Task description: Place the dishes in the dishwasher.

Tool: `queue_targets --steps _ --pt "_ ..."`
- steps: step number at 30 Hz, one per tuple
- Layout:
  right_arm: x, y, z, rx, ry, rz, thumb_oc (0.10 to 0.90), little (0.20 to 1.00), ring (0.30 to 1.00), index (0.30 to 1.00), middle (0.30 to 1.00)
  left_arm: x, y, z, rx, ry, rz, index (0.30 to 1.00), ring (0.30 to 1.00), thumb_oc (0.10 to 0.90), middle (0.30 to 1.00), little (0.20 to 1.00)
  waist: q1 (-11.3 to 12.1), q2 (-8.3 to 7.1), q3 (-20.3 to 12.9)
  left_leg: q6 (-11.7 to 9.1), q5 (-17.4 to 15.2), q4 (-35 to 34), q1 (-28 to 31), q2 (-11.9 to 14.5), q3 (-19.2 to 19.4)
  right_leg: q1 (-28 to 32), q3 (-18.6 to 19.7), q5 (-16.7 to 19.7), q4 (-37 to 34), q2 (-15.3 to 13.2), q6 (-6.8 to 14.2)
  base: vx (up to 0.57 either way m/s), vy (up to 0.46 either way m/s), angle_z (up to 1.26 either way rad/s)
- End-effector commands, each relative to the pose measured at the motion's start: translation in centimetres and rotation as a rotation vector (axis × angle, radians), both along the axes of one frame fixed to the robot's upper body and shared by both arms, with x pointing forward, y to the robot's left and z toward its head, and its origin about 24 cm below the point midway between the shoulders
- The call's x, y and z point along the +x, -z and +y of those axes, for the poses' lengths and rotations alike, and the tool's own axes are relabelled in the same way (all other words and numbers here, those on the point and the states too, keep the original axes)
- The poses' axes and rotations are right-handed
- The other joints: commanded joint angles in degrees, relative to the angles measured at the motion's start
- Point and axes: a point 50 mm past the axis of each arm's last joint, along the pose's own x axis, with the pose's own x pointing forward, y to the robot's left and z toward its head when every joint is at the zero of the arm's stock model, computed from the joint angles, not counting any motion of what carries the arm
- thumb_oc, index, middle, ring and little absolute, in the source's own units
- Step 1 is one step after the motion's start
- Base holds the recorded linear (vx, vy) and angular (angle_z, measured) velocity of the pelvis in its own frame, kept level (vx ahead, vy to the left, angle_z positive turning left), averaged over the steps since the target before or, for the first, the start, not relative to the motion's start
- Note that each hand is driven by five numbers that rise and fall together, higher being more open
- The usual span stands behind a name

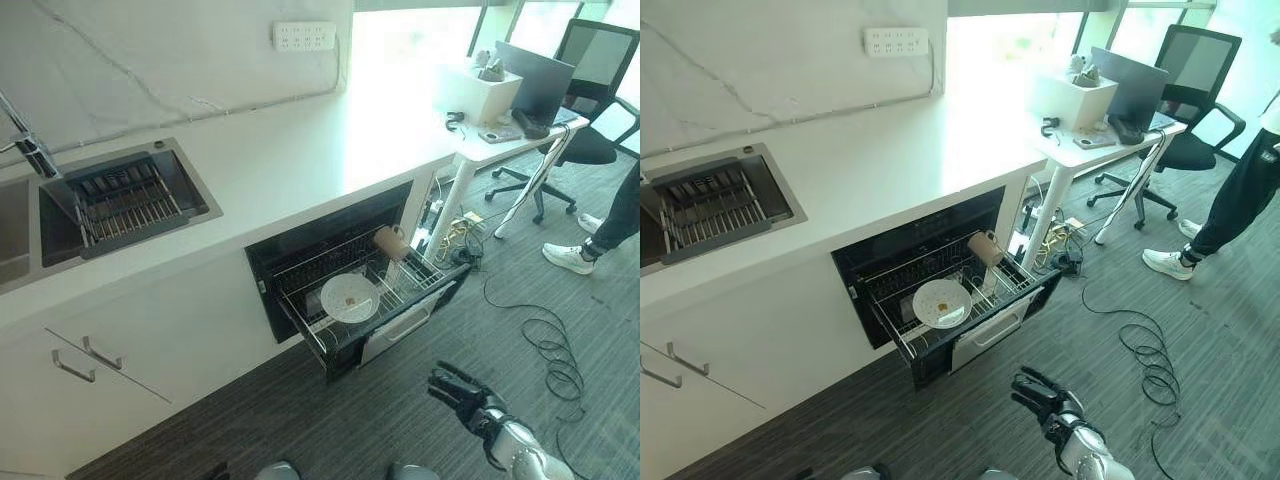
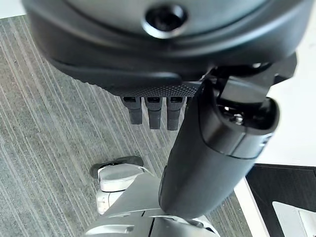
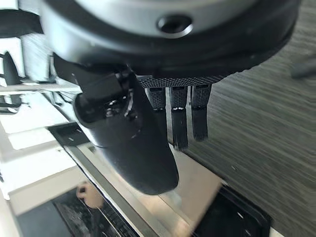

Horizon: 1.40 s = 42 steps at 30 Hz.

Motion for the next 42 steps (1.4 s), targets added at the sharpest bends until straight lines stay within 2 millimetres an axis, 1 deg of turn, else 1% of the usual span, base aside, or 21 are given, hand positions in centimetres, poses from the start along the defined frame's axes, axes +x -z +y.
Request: queue_targets --steps 1,5,6,7,10,15,16,17,19,20,23,24,25,27,28,30,31,35,37,39,42 --pt "4.0 -3.0 -2.4 -0.059 0.065 -0.136 0.400 0.300 0.300 0.300 0.300 1.7 0.0 -1.2 -0.023 0.033 -0.060 0.900 0.900 0.800 0.900 0.900 1.46 0.65 1.62 -2.67 -3.63 -3.41 7.11 3.72 -0.54 1.05 -0.99 -4.33 1.93 -1.69 1.56 0.00 0.000 0.00" --pt "3.7 -1.1 -3.2 -0.058 0.147 0.004 0.400 0.300 0.300 0.300 0.300 2.0 0.2 -1.5 -0.030 0.066 -0.040 0.900 0.900 0.800 0.900 0.900 3.43 0.82 1.57 -2.68 -3.71 -3.41 7.06 3.29 -1.62 1.63 -2.13 -4.52 1.93 -1.93 1.34 0.02 0.002 0.06" --pt "3.8 -0.6 -3.4 -0.053 0.174 0.037 0.400 0.300 0.300 0.300 0.300 2.0 0.3 -1.7 -0.031 0.079 -0.034 0.900 0.900 0.800 0.900 0.900 4.12 0.86 1.50 -2.66 -3.74 -3.41 7.05 3.11 -2.01 1.85 -2.48 -4.56 1.93 -2.02 1.33 0.04 0.000 0.13" --pt "3.7 0.1 -3.7 -0.031 0.227 0.091 0.400 0.300 0.300 0.300 0.300 2.0 0.4 -1.9 -0.032 0.102 -0.025 0.900 0.900 0.800 0.900 0.900 5.39 1.03 1.34 -2.59 -3.76 -3.41 7.04 2.80 -2.72 2.29 -3.14 -4.63 1.93 -2.19 1.31 0.04 0.005 0.18" --pt "3.6 0.8 -4.1 0.007 0.307 0.157 0.400 0.300 0.300 0.300 0.300 2.1 0.5 -2.0 -0.034 0.109 -0.018 0.900 0.900 0.800 0.900 0.900 7.06 1.39 1.16 -2.46 -3.82 -3.41 7.07 2.25 -3.74 2.99 -3.93 -4.86 1.93 -2.39 1.27 0.04 0.019 0.29" --pt "3.8 1.2 -4.3 0.049 0.423 0.210 0.400 0.300 0.300 0.300 0.300 2.2 0.6 -2.2 -0.033 0.109 -0.004 0.900 0.900 0.800 0.900 0.900 9.85 2.15 1.04 -2.29 -3.62 -3.41 6.85 1.33 -5.66 4.18 -5.55 -4.92 1.93 -3.15 1.36 0.06 0.038 0.21" --pt "3.8 1.1 -4.9 -0.003 0.450 0.219 0.400 0.300 0.300 0.300 0.300 2.1 0.7 -2.3 -0.033 0.122 0.007 0.900 0.900 0.800 0.900 0.900 11.08 2.58 1.05 -2.19 -3.63 -3.41 6.66 0.65 -6.69 4.60 -6.21 -4.87 1.93 -3.59 1.45 0.07 0.050 0.38" --pt "3.9 1.0 -5.1 -0.010 0.457 0.218 0.400 0.300 0.300 0.300 0.300 2.1 0.7 -2.4 -0.032 0.125 0.009 0.900 0.900 0.800 0.900 0.900 11.48 2.67 1.04 -2.13 -3.63 -3.41 6.53 0.41 -6.99 4.69 -6.43 -4.80 1.93 -3.79 1.53 0.07 0.047 0.40" --pt "4.6 0.3 -5.8 -0.001 0.498 0.219 0.400 0.300 0.300 0.300 0.300 1.9 0.7 -2.0 -0.019 0.149 0.021 0.900 0.900 0.800 0.900 0.900 13.88 3.27 1.20 -2.06 -3.70 -3.41 5.83 -0.84 -8.65 5.59 -8.62 -4.71 1.93 -5.09 2.18 0.06 0.029 0.48" --pt "5.2 -0.2 -6.0 -0.007 0.513 0.210 0.400 0.300 0.300 0.300 0.300 1.9 0.6 -1.9 -0.016 0.155 0.022 0.900 0.900 0.800 0.900 0.900 14.65 3.50 1.25 -1.92 -3.30 -3.41 5.27 -1.38 -9.27 5.67 -9.35 -4.41 1.93 -5.51 2.26 0.05 0.039 0.82" --pt "7.8 -2.5 -6.8 -0.018 0.565 0.162 0.400 0.300 0.300 0.300 0.300 1.9 0.5 -1.4 -0.007 0.163 0.021 0.900 0.900 0.800 0.900 0.900 17.50 4.39 1.89 -1.86 -3.08 -3.41 4.37 -3.08 -11.32 7.09 -11.86 -4.34 1.93 -6.83 2.84 0.07 0.059 0.88" --pt "8.7 -3.6 -7.4 -0.026 0.589 0.136 0.400 0.300 0.300 0.300 0.300 1.8 0.4 -1.3 -0.003 0.167 0.022 0.900 0.900 0.800 0.900 0.900 18.52 4.71 2.23 -1.86 -2.81 -3.41 3.86 -3.76 -12.33 7.46 -12.91 -4.20 1.93 -7.34 3.03 0.08 0.092 0.70" --pt "9.8 -5.8 -9.2 -0.038 0.642 0.079 0.400 0.300 0.300 0.300 0.300 2.0 0.4 -1.3 0.002 0.186 0.024 0.900 0.900 0.800 0.900 0.900 20.48 5.52 2.82 -1.72 -2.11 -3.41 2.53 -5.47 -14.68 7.59 -14.63 -3.65 1.93 -8.56 3.60 0.06 0.100 0.63" --pt "10.6 -7.7 -10.7 -0.034 0.690 0.018 0.400 0.300 0.300 0.300 0.300 2.2 0.2 -1.2 -0.003 0.198 0.018 0.900 0.900 0.800 0.900 0.900 21.83 6.57 3.40 -1.75 -1.52 -3.41 1.09 -6.46 -15.74 7.16 -15.70 -2.96 1.93 -9.76 3.83 0.04 0.074 0.65" --pt "11.3 -9.4 -11.8 -0.038 0.721 -0.034 0.400 0.300 0.300 0.300 0.300 2.4 0.2 -1.2 -0.010 0.211 0.014 0.900 0.900 0.800 0.900 0.900 22.59 7.22 3.69 -2.04 -2.27 -3.41 0.48 -6.96 -16.31 7.18 -15.51 -3.56 1.93 -10.30 4.47 0.05 0.035 0.86" --pt "12.0 -11.4 -12.9 -0.036 0.752 -0.092 0.400 0.300 0.300 0.300 0.300 2.6 0.1 -1.3 -0.014 0.234 0.012 0.900 0.900 0.800 0.900 0.900 23.27 7.99 4.26 -1.99 -2.11 -3.41 -0.55 -7.62 -16.61 6.86 -15.88 -3.30 1.93 -10.96 4.69 0.02 0.060 0.48" --pt "12.8 -13.3 -13.6 -0.018 0.777 -0.157 0.400 0.300 0.300 0.300 0.300 2.8 0.0 -1.3 -0.015 0.258 0.004 0.900 0.900 0.800 0.900 0.900 23.64 8.74 4.90 -1.88 -1.87 -3.41 -1.46 -8.30 -16.93 6.45 -16.19 -2.91 1.93 -11.59 4.79 -0.01 0.112 0.14" --pt "14.3 -17.5 -14.8 -0.041 0.780 -0.275 0.400 0.300 0.300 0.300 0.300 3.4 -0.2 -1.5 -0.027 0.241 -0.026 0.900 0.900 0.800 0.900 0.900 24.02 10.39 5.78 -1.66 -1.34 -3.41 -2.83 -9.56 -17.40 5.77 -16.39 -2.46 1.93 -12.66 4.88 0.03 0.126 0.11" --pt "15.1 -20.4 -15.4 -0.063 0.769 -0.361 0.400 0.300 0.300 0.300 0.300 3.8 -0.5 -1.4 -0.034 0.224 -0.048 0.900 0.900 0.800 0.900 0.900 24.40 11.14 6.36 -1.64 -1.02 -3.41 -3.48 -10.17 -17.72 5.66 -16.48 -2.21 1.93 -13.28 4.97 0.09 0.116 0.02" --pt "15.6 -22.8 -15.9 -0.081 0.763 -0.431 0.400 0.300 0.300 0.300 0.300 4.0 -0.6 -1.2 -0.035 0.227 -0.057 0.900 0.900 0.800 0.900 0.900 24.78 11.55 6.79 -1.58 -0.75 -3.41 -4.05 -10.67 -18.16 5.48 -16.50 -2.09 1.93 -13.62 5.02 0.10 0.087 0.03" --pt "16.1 -27.1 -16.6 -0.152 0.752 -0.545 0.400 0.300 0.300 0.300 0.300 4.1 -0.8 -0.9 -0.039 0.225 -0.063 0.900 0.900 0.800 0.900 0.900 25.27 12.27 7.59 -1.52 -0.09 -3.41 -5.24 -11.16 -18.45 4.95 -16.37 -1.80 1.93 -14.13 5.17 0.08 0.061 0.00"
